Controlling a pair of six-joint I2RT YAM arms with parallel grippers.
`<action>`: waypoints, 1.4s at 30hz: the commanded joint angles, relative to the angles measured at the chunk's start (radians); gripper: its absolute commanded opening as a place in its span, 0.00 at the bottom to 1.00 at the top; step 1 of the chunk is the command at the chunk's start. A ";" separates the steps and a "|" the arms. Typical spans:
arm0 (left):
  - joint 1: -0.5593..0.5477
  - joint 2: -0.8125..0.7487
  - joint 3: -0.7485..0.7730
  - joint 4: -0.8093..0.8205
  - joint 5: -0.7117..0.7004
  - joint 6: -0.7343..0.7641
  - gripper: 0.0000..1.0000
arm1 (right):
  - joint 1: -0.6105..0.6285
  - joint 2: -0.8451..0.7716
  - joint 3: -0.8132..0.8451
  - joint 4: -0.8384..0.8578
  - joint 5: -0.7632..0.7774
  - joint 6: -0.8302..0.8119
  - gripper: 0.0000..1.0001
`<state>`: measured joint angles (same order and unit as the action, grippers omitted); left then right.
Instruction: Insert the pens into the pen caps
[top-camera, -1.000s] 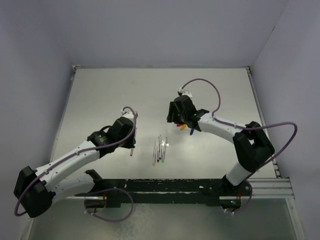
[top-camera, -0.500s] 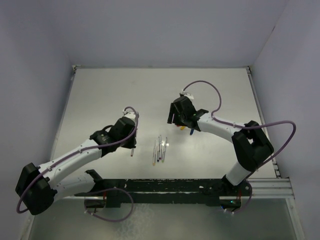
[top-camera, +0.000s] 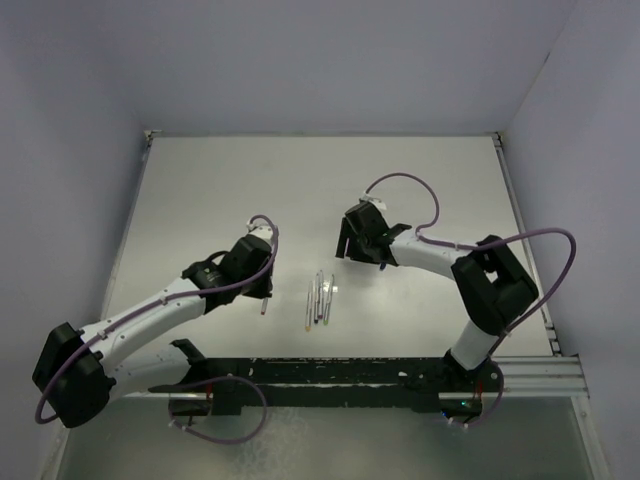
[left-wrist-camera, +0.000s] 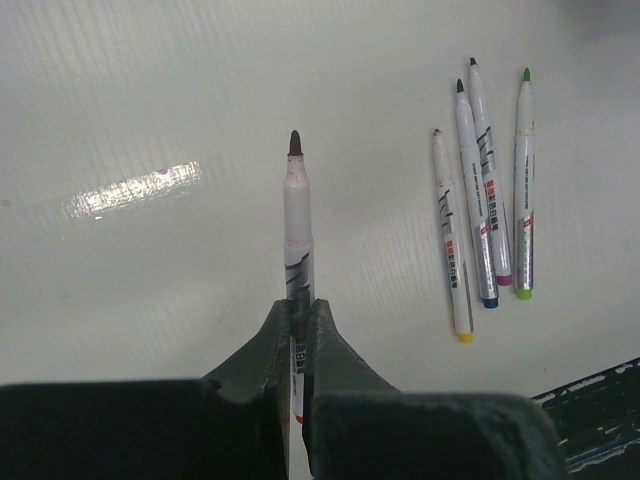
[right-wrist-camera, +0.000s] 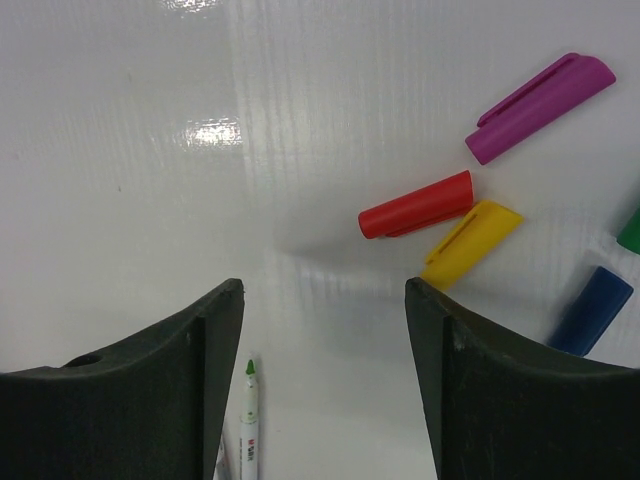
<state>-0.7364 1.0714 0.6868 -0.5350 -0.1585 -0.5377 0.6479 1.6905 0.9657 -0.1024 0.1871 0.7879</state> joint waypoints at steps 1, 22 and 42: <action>-0.003 0.001 0.000 0.041 0.005 0.013 0.00 | 0.005 0.012 0.011 0.022 -0.011 0.019 0.69; -0.002 0.025 -0.003 0.053 0.004 0.019 0.00 | 0.005 0.074 0.064 -0.131 0.154 0.121 0.75; -0.002 0.038 -0.006 0.060 0.004 0.022 0.00 | 0.006 0.209 0.160 -0.167 0.153 0.037 0.62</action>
<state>-0.7364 1.1042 0.6800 -0.5148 -0.1585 -0.5301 0.6498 1.8488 1.1339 -0.2302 0.3759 0.8406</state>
